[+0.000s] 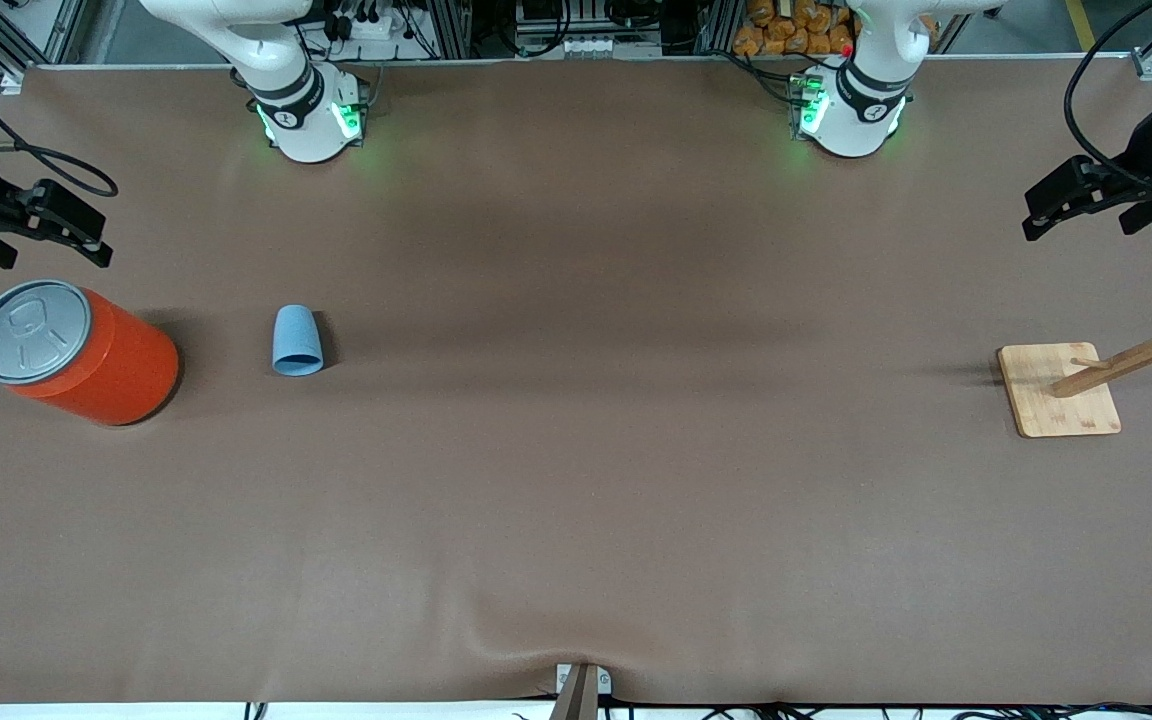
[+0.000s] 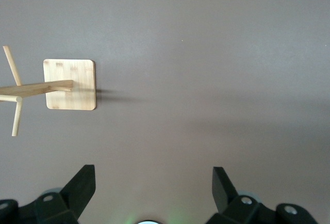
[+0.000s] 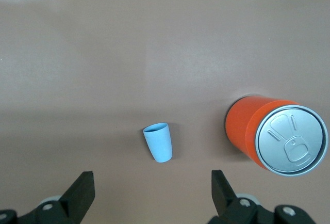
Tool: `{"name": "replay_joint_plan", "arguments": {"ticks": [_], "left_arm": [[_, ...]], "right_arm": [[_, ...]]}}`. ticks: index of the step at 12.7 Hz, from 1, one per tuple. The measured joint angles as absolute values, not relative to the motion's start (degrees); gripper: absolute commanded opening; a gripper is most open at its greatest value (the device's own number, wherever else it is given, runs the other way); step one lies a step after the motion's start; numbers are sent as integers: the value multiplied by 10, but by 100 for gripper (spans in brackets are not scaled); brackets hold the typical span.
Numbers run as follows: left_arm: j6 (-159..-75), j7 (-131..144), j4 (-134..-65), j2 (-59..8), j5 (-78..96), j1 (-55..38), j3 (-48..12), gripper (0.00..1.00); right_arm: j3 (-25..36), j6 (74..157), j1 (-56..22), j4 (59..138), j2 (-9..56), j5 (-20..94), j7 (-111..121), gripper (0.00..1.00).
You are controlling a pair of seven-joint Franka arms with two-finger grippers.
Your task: Flip cup
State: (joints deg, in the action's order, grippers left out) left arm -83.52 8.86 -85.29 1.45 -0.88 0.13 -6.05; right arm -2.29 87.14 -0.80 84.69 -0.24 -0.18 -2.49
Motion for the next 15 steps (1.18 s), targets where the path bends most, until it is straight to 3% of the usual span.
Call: {"name": "replay_joint_plan", "arguments": {"ticks": [15], "left_arm": [[-809,89,-854,13,-9,3,-60,100]], "right_arm": [[-22,863,-17,865,22,-2,-24,100]]}}
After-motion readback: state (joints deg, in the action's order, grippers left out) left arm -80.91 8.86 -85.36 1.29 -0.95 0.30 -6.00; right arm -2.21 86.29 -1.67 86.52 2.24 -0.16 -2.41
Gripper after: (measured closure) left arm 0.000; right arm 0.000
